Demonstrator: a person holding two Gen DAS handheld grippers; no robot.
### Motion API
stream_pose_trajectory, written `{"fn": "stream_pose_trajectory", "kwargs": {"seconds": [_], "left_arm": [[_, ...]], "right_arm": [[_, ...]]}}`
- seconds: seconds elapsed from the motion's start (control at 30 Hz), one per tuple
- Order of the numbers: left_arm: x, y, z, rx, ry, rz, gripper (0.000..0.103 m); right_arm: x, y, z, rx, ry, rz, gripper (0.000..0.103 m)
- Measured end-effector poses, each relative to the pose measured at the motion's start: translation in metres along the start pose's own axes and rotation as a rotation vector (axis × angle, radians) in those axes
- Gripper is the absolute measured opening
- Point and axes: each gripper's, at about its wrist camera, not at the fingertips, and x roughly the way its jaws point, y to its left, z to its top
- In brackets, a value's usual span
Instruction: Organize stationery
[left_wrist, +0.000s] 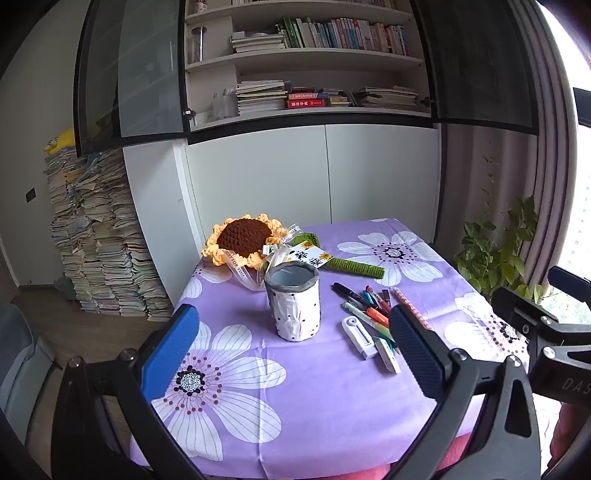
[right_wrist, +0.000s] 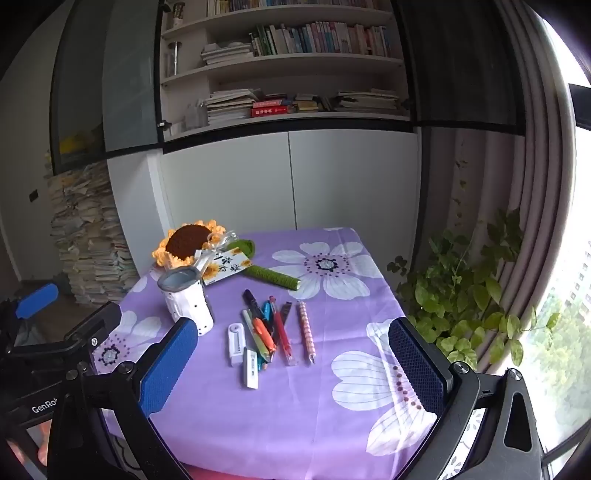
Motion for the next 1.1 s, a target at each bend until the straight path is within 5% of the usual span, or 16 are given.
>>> {"fn": "stream_pose_trajectory", "kwargs": {"seconds": [0.3, 1.1], "left_arm": [[-0.006, 0.005, 0.008, -0.012, -0.029, 0.002, 0.102], [-0.06, 0.011, 0.031, -0.04, -0.232, 0.012, 0.102]], "right_arm": [[-0.004, 0.0, 0.0, 0.001, -0.013, -0.001, 0.103], [-0.056, 0.005, 0.022, -0.043, -0.21, -0.017, 0.103]]}}
